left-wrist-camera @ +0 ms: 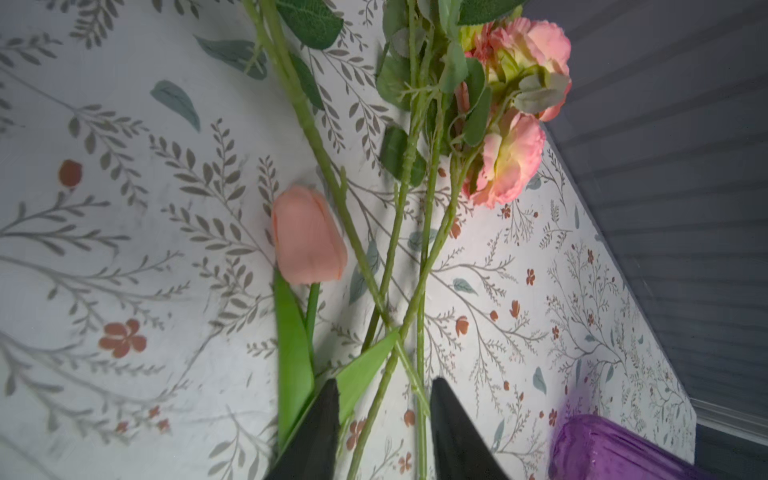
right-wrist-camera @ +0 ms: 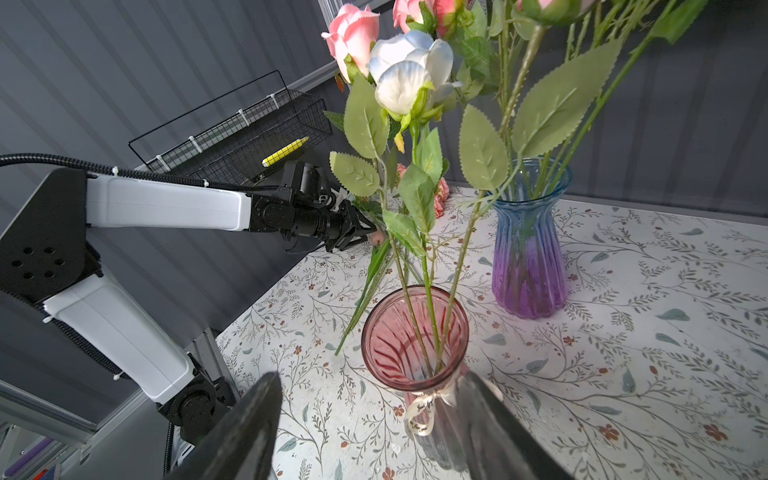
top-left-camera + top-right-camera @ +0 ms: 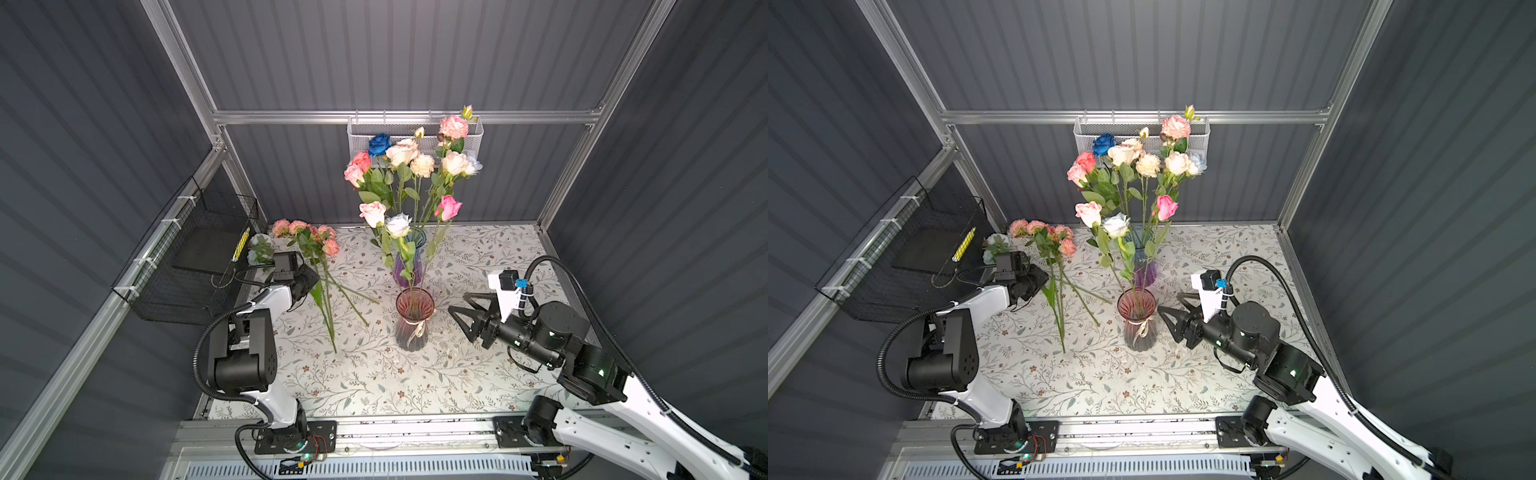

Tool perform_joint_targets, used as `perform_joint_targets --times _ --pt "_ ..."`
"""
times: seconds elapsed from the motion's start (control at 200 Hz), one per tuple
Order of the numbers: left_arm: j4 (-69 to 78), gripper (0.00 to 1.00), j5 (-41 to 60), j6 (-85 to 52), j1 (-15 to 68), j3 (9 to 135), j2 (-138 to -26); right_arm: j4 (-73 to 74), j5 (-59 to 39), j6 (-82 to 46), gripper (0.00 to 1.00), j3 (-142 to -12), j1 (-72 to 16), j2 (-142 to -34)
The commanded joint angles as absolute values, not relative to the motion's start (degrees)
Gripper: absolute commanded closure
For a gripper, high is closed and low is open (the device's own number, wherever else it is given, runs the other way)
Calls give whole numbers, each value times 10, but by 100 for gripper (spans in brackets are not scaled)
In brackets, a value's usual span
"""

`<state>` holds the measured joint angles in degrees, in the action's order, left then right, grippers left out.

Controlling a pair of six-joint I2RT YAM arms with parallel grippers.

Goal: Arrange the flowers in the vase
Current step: 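Grasp another long stem among the loose flowers with the left gripper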

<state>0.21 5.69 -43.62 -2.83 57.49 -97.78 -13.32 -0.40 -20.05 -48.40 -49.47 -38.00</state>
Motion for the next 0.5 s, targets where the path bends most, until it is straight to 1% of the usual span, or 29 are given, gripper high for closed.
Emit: perform_joint_targets --times 0.0,0.19,0.495 --pt "10 63 65 -454 -30 604 -1007 -141 10 -186 31 -483 -492 -372" --pt "12 64 63 -459 -31 627 -1055 -145 17 -180 31 -485 -491 -369" --pt "32 66 51 -472 -31 650 -1099 -151 26 -176 31 -485 -490 -369"
